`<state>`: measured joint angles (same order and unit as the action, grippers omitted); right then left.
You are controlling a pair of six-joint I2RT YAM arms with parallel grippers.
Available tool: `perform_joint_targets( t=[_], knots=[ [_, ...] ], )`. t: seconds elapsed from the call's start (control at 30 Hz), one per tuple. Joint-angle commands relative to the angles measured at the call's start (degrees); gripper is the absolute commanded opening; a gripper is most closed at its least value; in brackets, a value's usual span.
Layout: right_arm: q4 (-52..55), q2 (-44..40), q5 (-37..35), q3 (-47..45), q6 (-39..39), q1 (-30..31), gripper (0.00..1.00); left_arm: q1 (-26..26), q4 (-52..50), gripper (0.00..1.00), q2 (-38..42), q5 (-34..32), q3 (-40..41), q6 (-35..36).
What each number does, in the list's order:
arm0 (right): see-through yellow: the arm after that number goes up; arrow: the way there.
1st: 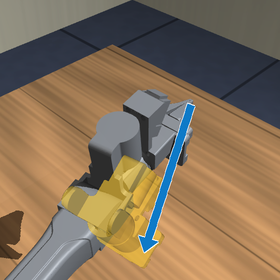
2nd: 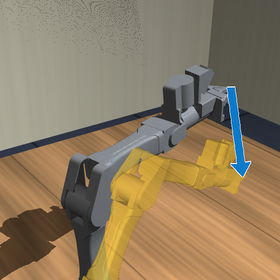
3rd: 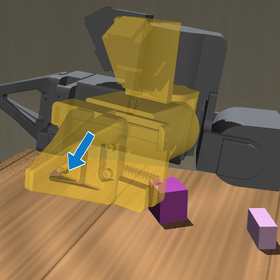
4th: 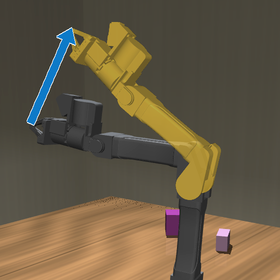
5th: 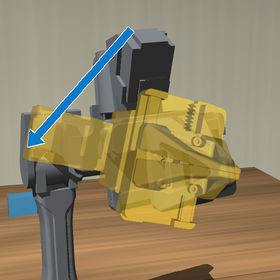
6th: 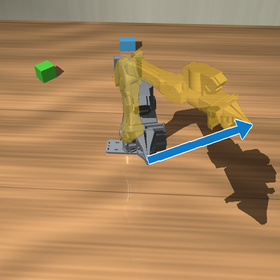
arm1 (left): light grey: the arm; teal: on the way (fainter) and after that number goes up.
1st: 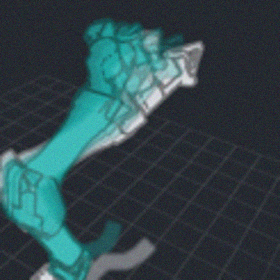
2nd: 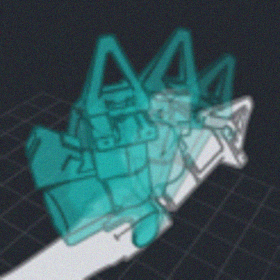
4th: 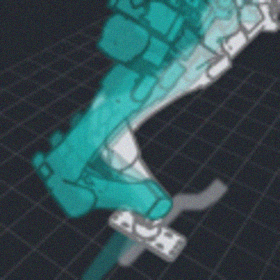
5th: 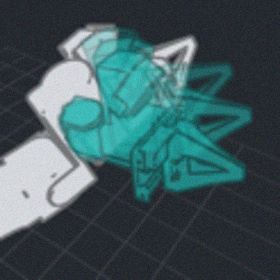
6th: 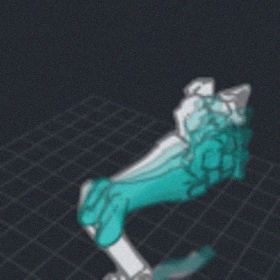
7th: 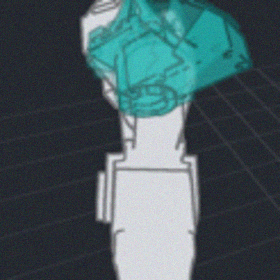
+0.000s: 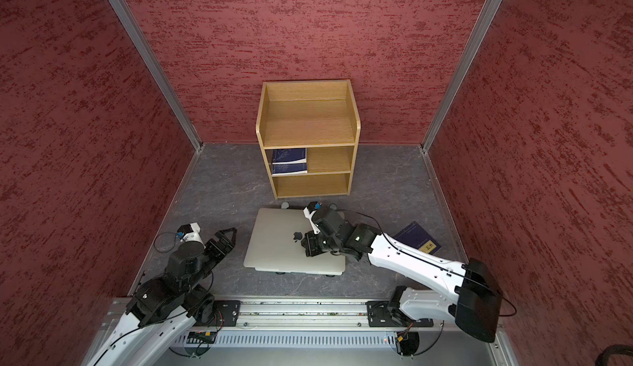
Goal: Close the laptop lid and set it aside
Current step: Close the lid of the laptop, then pick up the laptop from the computer stand.
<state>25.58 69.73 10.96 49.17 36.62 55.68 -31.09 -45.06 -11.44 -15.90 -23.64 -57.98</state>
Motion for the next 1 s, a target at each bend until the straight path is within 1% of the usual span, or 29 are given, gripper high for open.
perform_joint_targets(
  t=[0.0, 0.13, 0.23, 0.4, 0.53, 0.63, 0.7, 0.73, 0.8, 0.83, 0.9, 0.97],
  knots=[
    [-1.5, 1.5, -0.8, -3.7, 0.7, 0.6, 0.00, 0.1, 1.7, 0.96, -0.6, 1.6, 1.6, 1.5],
    [-5.1, 3.2, -1.9, -6.2, 1.3, 0.6, 0.00, 0.2, 2.6, 0.97, -1.3, 1.8, 3.2, 1.0],
    [-7.0, 4.4, -2.9, -7.5, 1.0, 0.6, 0.00, 0.2, 5.5, 0.99, -1.5, 3.3, 5.9, 1.1],
    [-7.9, 5.5, -8.0, -9.4, 1.8, 0.6, 0.00, 0.2, 11.7, 1.00, -4.0, 6.7, 9.9, 1.2],
    [-8.2, 1.7, -11.9, -11.1, 2.8, 0.5, 0.01, 0.3, 14.3, 1.00, -7.7, 8.0, 9.9, 2.5],
    [-6.9, -3.3, -14.8, -12.0, 2.5, 0.5, 0.09, 0.4, 16.3, 1.00, -10.7, 9.2, 9.7, 3.7],
    [-5.9, -8.1, -15.9, -13.1, 2.3, 0.5, 0.22, 0.5, 17.5, 1.00, -12.0, 9.8, 9.6, 4.2],
    [-5.9, -11.1, -16.4, -14.2, 2.2, 0.5, 0.32, 0.7, 18.2, 1.00, -12.5, 10.6, 9.8, 4.6],
    [-5.4, -17.4, -18.0, -17.4, 2.4, -0.2, 0.61, 1.2, 21.1, 1.00, -13.4, 13.1, 10.5, 5.3],
    [-5.2, -20.3, -17.8, -19.1, 2.5, -1.1, 0.71, 1.6, 23.0, 1.00, -14.0, 14.8, 11.0, 5.6],
    [-5.3, -27.1, -15.4, -23.0, 2.7, -3.6, 0.81, 3.0, 27.2, 1.00, -15.3, 19.0, 12.3, 6.6],
    [-5.1, -32.7, -13.0, -26.8, 3.3, -6.2, 0.86, 5.3, 31.6, 1.00, -17.4, 24.9, 13.7, 8.1]
  ],
)
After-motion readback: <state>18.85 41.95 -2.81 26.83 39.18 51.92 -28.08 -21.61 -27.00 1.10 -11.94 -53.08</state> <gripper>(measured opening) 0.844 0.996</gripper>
